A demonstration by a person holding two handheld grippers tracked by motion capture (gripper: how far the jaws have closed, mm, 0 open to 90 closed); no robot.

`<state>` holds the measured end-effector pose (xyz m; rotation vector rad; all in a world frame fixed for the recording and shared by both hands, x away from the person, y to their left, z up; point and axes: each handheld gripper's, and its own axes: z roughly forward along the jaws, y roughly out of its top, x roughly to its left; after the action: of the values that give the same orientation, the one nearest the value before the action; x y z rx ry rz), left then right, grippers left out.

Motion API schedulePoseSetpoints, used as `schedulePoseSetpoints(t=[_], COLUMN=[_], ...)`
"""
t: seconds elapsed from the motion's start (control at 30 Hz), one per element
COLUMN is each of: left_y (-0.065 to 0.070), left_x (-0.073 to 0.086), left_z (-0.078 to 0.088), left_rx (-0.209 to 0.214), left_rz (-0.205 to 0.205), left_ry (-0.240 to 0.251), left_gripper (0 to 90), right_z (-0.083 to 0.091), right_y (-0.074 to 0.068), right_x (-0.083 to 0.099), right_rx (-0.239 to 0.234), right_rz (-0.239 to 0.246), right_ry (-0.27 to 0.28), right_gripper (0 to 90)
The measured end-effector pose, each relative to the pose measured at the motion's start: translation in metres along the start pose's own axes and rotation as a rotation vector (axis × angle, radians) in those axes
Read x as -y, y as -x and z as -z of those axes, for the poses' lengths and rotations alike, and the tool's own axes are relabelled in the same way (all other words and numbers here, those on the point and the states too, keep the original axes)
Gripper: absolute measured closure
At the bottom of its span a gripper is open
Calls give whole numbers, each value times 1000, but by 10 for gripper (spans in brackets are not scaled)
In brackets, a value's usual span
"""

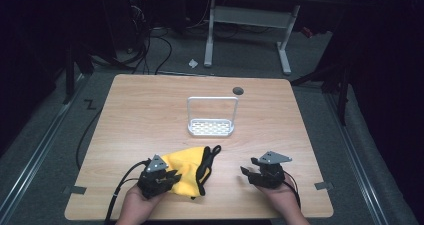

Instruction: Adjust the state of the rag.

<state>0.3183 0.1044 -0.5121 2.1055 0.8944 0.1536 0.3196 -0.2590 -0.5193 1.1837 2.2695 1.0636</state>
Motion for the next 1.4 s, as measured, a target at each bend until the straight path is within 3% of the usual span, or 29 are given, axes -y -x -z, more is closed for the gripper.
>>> schedulePoseSetpoints(t=[0.1, 0.2, 0.4, 0.53, 0.63, 0.73, 0.8, 0.87, 0.93, 1.03, 1.07, 1.27, 1.4], left_y=[9, 12, 17, 34, 52, 65, 71, 74, 74, 69, 67, 44, 14], left_x=[-6, -13, -25, -34, -43, -51, -55, -55, -53, -53, -54, -55, -41], left_z=[-10, -14, 1, 6, -4, -20, -29, -37, -40, -32, -27, 20, 52], left_rx=[35, 46, 49, 78, 91, 98, 65, 3, -31, -27, -27, -35, -94], left_rz=[-24, -18, -4, -10, -52, -61, -87, -122, -127, -109, -100, -31, 31], left_ry=[-3, -6, 34, 77, 71, 52, 29, -10, -41, -18, 5, 130, 183], left_gripper=[739, 704, 541, 441, 372, 332, 312, 352, 531, 766, 797, 816, 812], right_z=[0, 0, 0, -1, -1, 0, 0, 0, 0, 0, -1, -3, -4], right_y=[-1, -1, 0, 1, 1, 1, 0, 0, 1, 1, 1, -1, -3], right_x=[0, 0, 0, 0, 0, 0, 0, 0, 0, 0, 0, 0, 0], right_rx=[-2, -3, -6, -8, -9, -10, -9, -9, -9, -13, -14, -25, -31], right_rz=[-1, 2, 2, 3, 5, 5, 7, 8, 8, 5, 6, 15, 18], right_ry=[3, -1, 3, 4, 3, 4, 3, 3, 2, 5, 5, -4, 0], right_gripper=[443, 444, 445, 448, 448, 448, 447, 447, 447, 449, 450, 488, 508])
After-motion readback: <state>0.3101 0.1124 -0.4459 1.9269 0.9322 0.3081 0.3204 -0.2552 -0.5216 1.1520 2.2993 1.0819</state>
